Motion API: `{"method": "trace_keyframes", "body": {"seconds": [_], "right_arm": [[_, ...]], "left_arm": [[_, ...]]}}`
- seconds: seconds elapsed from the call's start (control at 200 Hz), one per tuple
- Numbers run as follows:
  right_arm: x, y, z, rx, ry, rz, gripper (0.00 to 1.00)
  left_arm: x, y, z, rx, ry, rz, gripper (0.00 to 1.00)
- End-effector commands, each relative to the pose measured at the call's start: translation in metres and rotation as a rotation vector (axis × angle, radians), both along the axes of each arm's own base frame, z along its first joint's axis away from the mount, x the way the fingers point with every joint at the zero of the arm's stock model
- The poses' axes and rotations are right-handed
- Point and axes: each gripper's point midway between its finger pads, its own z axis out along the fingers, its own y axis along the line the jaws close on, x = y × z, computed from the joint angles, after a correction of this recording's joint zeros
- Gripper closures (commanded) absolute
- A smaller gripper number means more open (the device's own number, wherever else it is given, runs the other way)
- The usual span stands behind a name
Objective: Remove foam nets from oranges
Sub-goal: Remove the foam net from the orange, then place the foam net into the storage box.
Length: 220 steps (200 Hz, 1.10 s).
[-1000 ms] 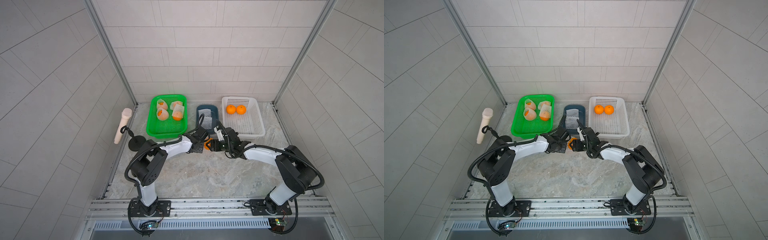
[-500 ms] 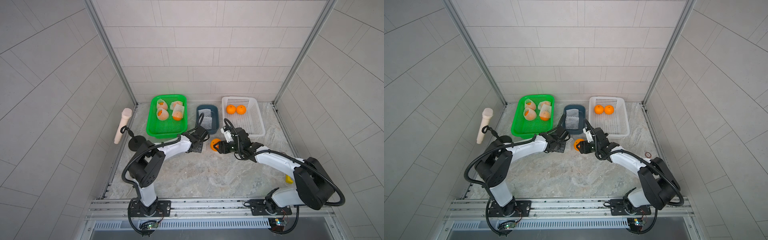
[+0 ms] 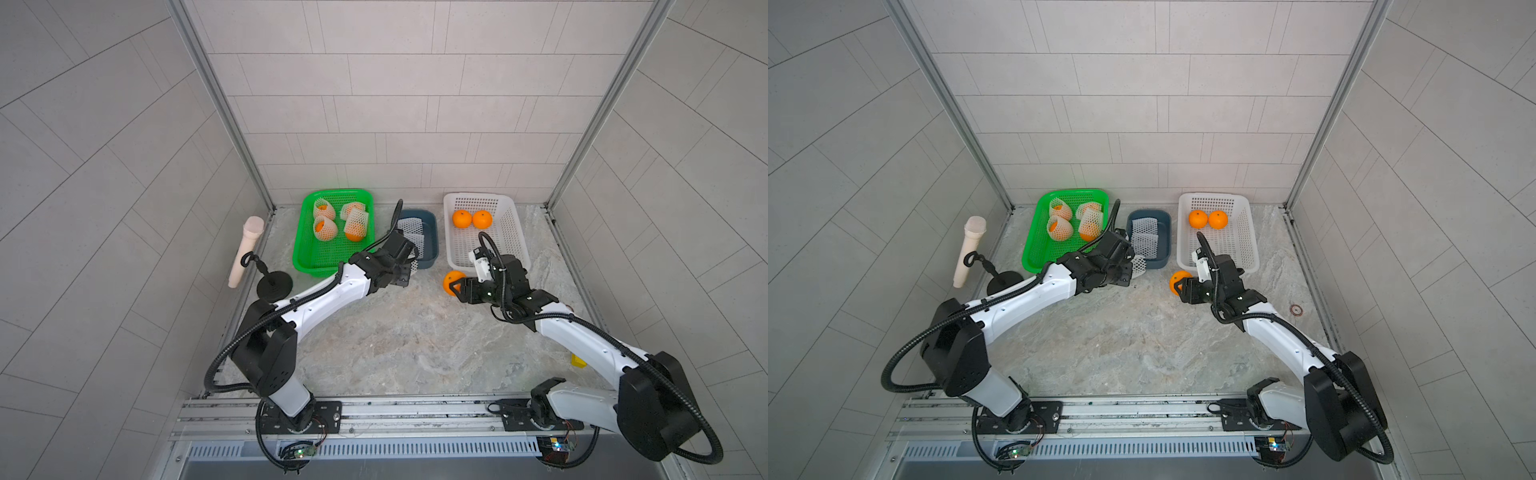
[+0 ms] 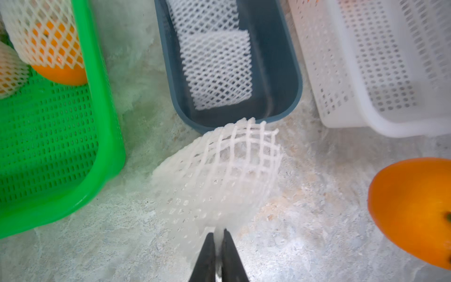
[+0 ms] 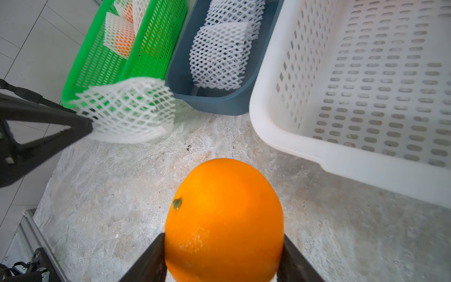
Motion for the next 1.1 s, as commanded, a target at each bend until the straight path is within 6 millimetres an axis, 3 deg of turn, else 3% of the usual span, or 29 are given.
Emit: {"method": "trace_keyframes", "body": {"seconds": [0.0, 0.195, 0.425, 0.61, 0.876, 0.891, 0.931, 1.096], "right_arm": [[-0.005, -0.006, 0.001, -0.01, -0.007, -0.006, 0.34], [-0.01, -0.013, 0.001, -0.006, -0.014, -0.024, 0.34], [-0.015, -0.019, 0.001, -0.01, -0.02, -0.033, 0.34], [-0.014, -0.023, 0.003, -0.006, -0.024, -0.041, 0.34], [-0.013, -0.025, 0.004, 0.0, -0.028, -0.045, 0.34], [-0.017, -0.026, -0.006, -0.008, -0.005, -0.045, 0.34], [-0.018, -0.026, -0.008, -0.008, -0.002, -0.044, 0.34], [-0.017, -0.026, -0.011, -0.006, 0.004, -0.043, 0.34]], "left_arm": [[0.013, 0.0, 0.026, -0.003, -0.08, 0.007, 0.89], [0.04, -0.013, 0.041, -0.016, -0.131, 0.013, 0.89], [0.076, -0.03, 0.038, -0.162, -0.097, -0.001, 0.89], [0.1, -0.043, 0.015, -0.209, -0.038, -0.027, 0.89], [0.115, -0.067, -0.015, -0.253, 0.022, -0.095, 0.89], [0.115, -0.069, -0.016, -0.256, 0.022, -0.101, 0.89], [0.116, -0.071, -0.017, -0.262, 0.023, -0.109, 0.89], [0.12, -0.055, -0.038, -0.166, 0.058, -0.043, 0.86]]}}
